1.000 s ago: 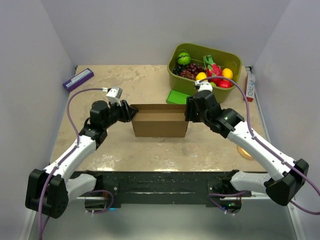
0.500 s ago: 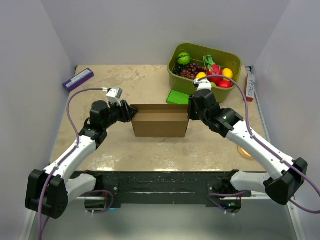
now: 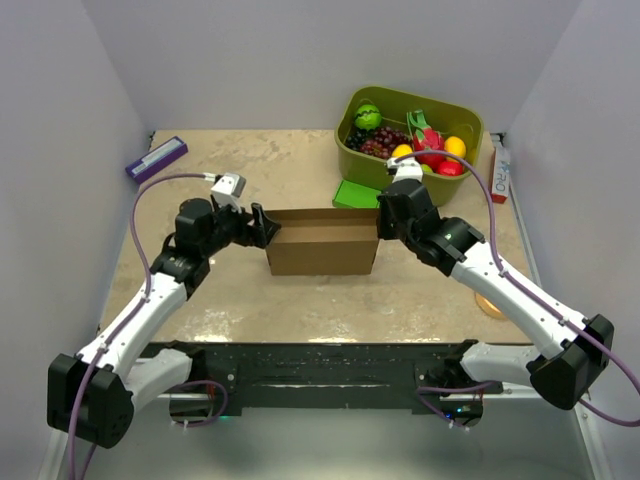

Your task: Fold the paper box

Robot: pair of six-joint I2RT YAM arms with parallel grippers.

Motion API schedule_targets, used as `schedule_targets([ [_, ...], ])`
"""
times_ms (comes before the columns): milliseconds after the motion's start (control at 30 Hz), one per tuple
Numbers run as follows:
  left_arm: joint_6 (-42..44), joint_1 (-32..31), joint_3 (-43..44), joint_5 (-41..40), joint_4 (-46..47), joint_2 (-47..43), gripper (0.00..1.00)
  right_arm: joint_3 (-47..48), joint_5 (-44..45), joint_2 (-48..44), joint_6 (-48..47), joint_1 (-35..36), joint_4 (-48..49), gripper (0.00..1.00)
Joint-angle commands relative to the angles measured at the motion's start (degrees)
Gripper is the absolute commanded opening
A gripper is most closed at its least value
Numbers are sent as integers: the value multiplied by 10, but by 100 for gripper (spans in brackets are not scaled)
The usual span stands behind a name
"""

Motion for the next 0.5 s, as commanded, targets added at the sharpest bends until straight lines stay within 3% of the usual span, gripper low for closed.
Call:
schedule_targets([
  [0, 33, -3, 40, -24, -47, -25, 86, -6, 11, 7, -6, 2, 7, 1],
  [267, 40, -3, 57, -44, -90, -23, 71, -6, 12, 2, -10, 2, 5, 0],
  [467, 28, -3, 61, -52, -113, -29, 51, -5, 9, 6, -10, 2, 7, 0],
])
